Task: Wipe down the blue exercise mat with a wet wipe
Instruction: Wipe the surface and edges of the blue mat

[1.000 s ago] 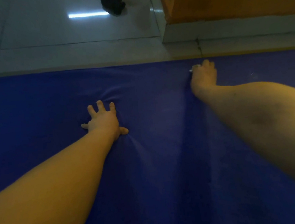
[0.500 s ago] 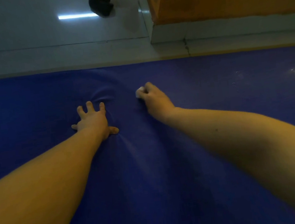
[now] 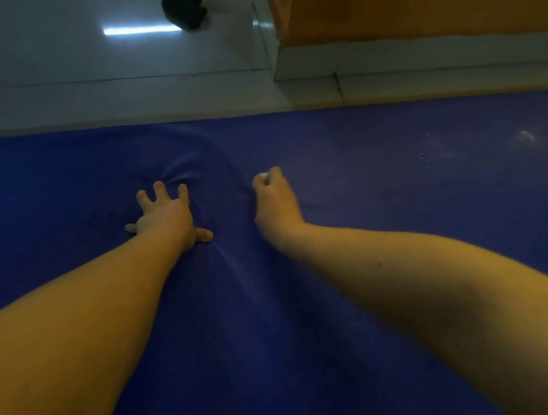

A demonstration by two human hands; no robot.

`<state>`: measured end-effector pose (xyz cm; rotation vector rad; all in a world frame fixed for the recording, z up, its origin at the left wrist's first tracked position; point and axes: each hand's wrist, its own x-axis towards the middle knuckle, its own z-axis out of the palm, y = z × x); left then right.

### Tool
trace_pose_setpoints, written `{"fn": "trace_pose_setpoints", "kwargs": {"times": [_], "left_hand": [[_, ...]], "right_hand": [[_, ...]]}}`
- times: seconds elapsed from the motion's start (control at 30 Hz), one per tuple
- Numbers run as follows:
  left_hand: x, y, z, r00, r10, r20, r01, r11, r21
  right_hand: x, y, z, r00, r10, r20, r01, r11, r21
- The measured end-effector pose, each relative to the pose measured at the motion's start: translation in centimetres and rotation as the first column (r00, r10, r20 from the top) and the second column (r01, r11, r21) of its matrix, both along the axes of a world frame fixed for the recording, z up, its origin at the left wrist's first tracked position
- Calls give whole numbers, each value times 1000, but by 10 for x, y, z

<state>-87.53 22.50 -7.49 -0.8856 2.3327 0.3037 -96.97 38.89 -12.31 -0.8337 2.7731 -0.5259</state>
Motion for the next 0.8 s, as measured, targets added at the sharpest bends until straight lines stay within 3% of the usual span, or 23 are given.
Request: {"fn": "trace_pose_setpoints", "kwargs": {"times": [0.13, 0.2, 0.27, 0.4, 0.43, 0.57, 0.7, 0.8], "left_hand": [[0, 1, 0, 1000, 10, 6, -10, 1000, -5], [2, 1, -1, 1000, 5, 1, -5, 1000, -2], [2, 1, -1, 1000, 3, -10, -3, 1000, 2], [5, 4, 3, 1000, 25, -10, -25, 1000, 16], [7, 5, 3, 999, 32, -12, -32, 999, 13], [14, 16, 4, 999, -10, -47, 7, 998, -64], [27, 39, 8, 979, -154, -136, 131, 977, -168], [38, 61, 14, 977, -146, -158, 129, 985, -116]], "right_hand": [[32, -3, 4, 943, 332, -16, -332, 943, -23], [18, 17, 10, 935, 351, -43, -354, 933, -62], [-16, 52, 14, 962, 216, -169, -221, 975, -8], [-73, 117, 13, 976, -172, -133, 194, 964, 182], [-77, 121, 12, 963, -214, -164, 250, 938, 242], [-44, 79, 12, 938, -326, -117, 343, 923, 173], [29, 45, 12, 983, -176, -51, 177, 984, 20], [60, 39, 13, 993, 118, 29, -119, 992, 52]]}}
